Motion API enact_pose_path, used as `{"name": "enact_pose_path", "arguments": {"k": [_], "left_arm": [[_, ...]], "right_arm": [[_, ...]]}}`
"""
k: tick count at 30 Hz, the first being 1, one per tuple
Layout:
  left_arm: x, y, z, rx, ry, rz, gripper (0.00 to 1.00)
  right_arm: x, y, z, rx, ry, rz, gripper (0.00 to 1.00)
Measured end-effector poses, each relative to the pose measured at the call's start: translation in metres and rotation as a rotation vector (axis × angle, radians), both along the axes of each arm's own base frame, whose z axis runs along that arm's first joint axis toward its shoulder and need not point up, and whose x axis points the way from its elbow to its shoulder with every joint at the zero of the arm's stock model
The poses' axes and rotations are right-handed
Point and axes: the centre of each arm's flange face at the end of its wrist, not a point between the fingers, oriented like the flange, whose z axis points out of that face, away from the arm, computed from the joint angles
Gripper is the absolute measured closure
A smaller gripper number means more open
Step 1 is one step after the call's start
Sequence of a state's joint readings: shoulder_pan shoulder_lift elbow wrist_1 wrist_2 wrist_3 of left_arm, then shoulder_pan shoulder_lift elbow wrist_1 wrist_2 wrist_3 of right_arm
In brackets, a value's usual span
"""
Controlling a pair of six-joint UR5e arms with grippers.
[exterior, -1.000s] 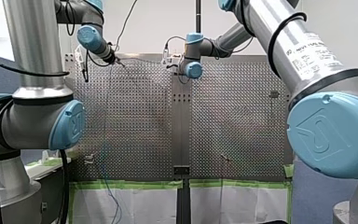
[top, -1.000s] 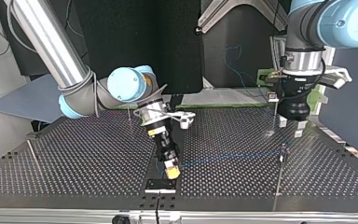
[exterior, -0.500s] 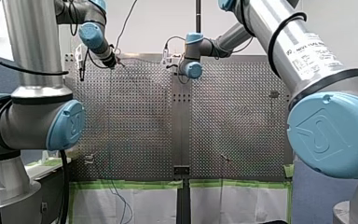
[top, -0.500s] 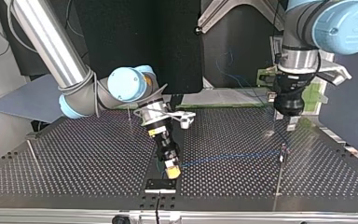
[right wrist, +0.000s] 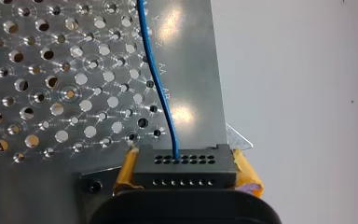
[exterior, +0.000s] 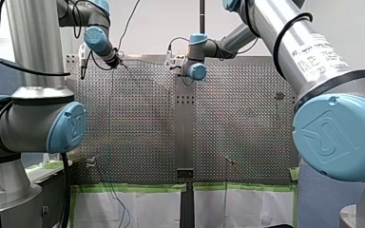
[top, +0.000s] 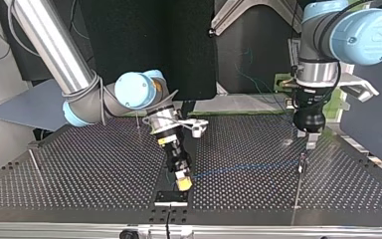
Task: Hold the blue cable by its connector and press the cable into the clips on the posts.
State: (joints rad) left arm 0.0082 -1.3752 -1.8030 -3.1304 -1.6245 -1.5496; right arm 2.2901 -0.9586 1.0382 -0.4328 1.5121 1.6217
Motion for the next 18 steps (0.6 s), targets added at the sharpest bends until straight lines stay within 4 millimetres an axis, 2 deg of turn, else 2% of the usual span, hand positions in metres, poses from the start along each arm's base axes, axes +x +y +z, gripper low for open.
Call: {"name": "enact_pose_path", "arguments": {"k": [18], "left_arm": [[0.0027,-0.0006,0.0103,0.014,-0.034,-0.001,0.0]], "right_arm": [[0.0005,0.0006,-0.0006,0.002,0.002,0.002,1.0]]}}
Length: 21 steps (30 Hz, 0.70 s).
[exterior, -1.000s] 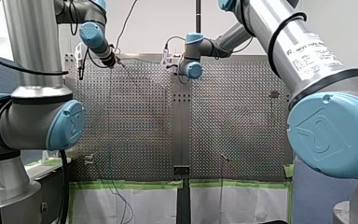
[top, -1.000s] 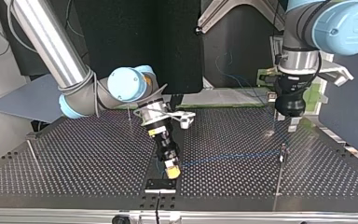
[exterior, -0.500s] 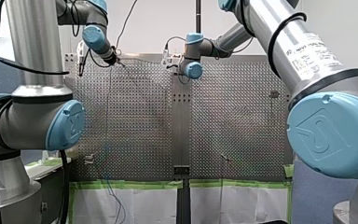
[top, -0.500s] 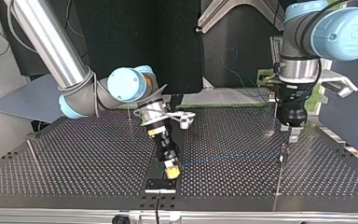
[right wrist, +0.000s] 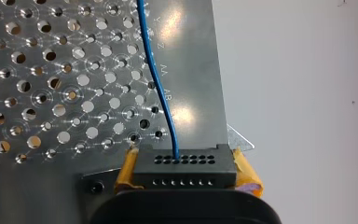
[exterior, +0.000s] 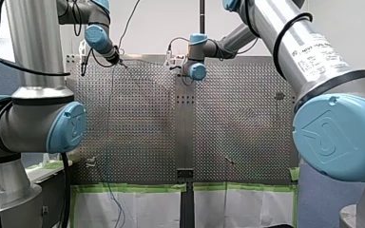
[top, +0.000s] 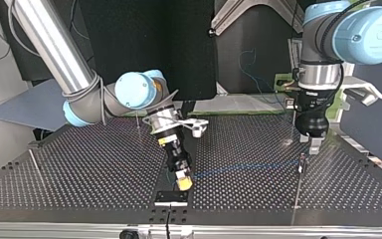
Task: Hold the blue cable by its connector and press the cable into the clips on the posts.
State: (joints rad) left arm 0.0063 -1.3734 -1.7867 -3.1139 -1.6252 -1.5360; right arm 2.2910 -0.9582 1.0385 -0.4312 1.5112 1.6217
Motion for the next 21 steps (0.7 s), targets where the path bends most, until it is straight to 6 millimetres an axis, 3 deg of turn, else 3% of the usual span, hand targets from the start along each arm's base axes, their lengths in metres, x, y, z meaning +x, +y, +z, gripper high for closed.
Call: {"name": "enact_pose_path", "arguments": {"k": [21], "left_arm": [[0.001,0.0011,-0.0014,-0.015,0.004,0.003,0.0]], "right_arm": [[-0.0004,-0.0001,-0.0006,0.003,0.003,-0.001,1.0]]}}
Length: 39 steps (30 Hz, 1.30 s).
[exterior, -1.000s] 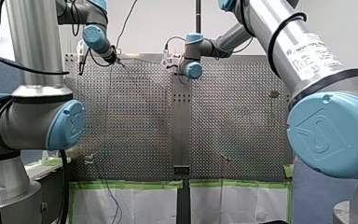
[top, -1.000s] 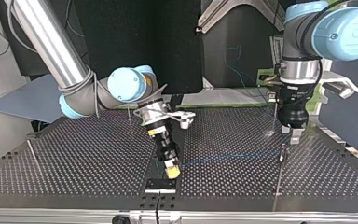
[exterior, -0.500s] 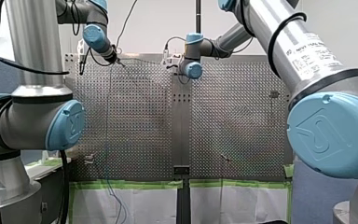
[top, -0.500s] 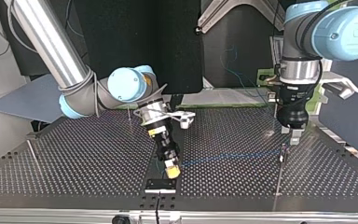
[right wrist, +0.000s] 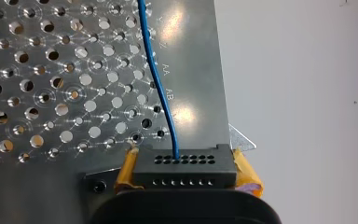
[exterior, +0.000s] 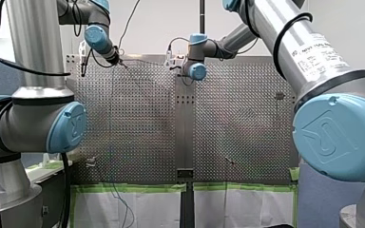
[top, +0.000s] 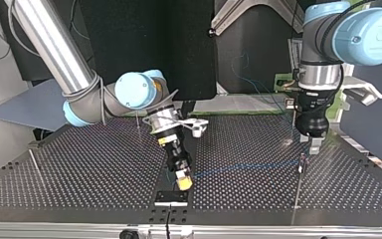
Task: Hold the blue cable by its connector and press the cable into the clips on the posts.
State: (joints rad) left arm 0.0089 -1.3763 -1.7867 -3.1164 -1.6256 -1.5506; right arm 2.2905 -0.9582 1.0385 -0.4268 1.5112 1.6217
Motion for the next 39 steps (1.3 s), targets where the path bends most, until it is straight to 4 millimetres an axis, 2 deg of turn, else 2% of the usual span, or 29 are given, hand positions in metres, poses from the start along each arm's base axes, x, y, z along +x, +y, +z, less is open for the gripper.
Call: {"name": "enact_pose_path", "arguments": {"k": [5,11,28,35,39], "left_arm": [[0.001,-0.001,-0.001,0.0,0.001,-0.006,0.0],[0.009,-0.012,-0.006,0.002,0.014,-0.062,0.0],[0.049,-0.067,0.004,-0.032,-0.042,-0.093,0.0],[0.062,-0.09,-0.003,-0.029,-0.046,-0.09,0.0],[0.073,-0.092,-0.011,-0.021,-0.038,-0.059,0.0]], "right_arm": [[-0.001,-0.001,0.0,0.0,0.0,-0.002,1.0],[-0.001,-0.001,0.0,0.0,0.0,-0.002,1.0],[0.002,0.003,0.0,0.002,0.002,0.005,1.0],[0.003,0.004,-0.001,0.003,0.002,0.006,1.0],[0.003,0.004,-0.001,0.004,0.003,0.006,1.0]]}}
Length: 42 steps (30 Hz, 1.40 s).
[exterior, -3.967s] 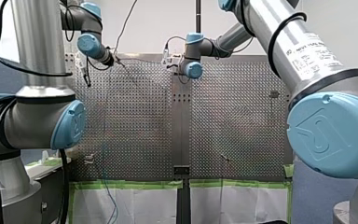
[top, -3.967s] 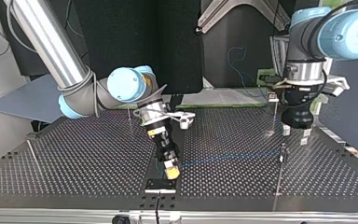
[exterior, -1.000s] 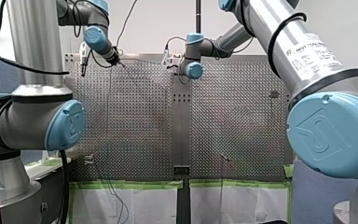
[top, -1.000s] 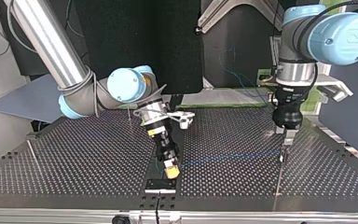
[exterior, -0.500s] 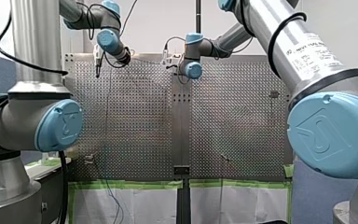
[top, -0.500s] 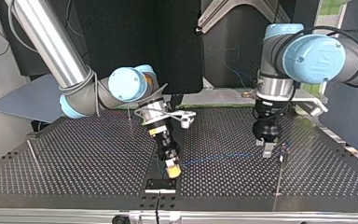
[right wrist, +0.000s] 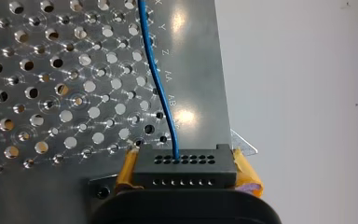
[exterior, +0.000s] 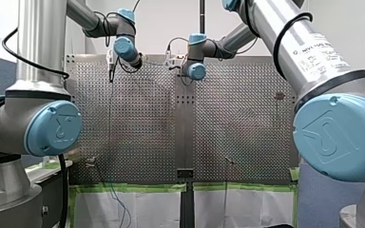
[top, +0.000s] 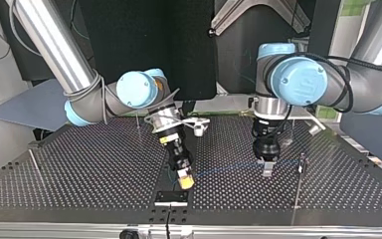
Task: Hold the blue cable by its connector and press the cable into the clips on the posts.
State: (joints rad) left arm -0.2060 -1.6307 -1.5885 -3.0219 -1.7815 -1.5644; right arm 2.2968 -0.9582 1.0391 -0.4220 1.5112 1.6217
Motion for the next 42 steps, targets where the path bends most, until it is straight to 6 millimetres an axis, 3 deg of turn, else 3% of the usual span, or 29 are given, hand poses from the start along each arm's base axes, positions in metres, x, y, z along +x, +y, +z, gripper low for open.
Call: {"name": "enact_pose_path", "arguments": {"k": [12,30,31,32,33,34,35,42], "left_arm": [[0.013,0.025,0.0,-0.012,-0.018,0.135,0.0],[0.019,0.029,0.004,-0.017,-0.052,0.138,0.0],[0.019,0.029,0.004,-0.017,-0.055,0.142,0.14],[0.019,0.03,0.005,-0.018,-0.057,0.145,0.4],[0.02,0.03,0.005,-0.018,-0.059,0.148,0.4],[0.02,0.031,0.005,-0.018,-0.061,0.15,0.59],[0.02,0.031,0.005,-0.019,-0.063,0.151,1.0],[0.02,0.03,0.006,-0.019,-0.073,0.163,1.0]], "right_arm": [[0.0,0.0,0.0,0.003,0.003,0.0,1.0],[-0.001,0.0,-0.002,0.006,0.011,-0.002,1.0],[-0.001,0.0,-0.002,0.007,0.012,-0.002,1.0],[-0.001,0.0,-0.002,0.007,0.012,-0.003,1.0],[-0.001,0.0,-0.002,0.007,0.013,-0.003,1.0],[-0.001,0.0,-0.002,0.007,0.013,-0.003,1.0],[-0.001,0.0,-0.002,0.007,0.013,-0.003,1.0],[-0.002,-0.001,-0.002,0.007,0.015,-0.005,1.0]]}}
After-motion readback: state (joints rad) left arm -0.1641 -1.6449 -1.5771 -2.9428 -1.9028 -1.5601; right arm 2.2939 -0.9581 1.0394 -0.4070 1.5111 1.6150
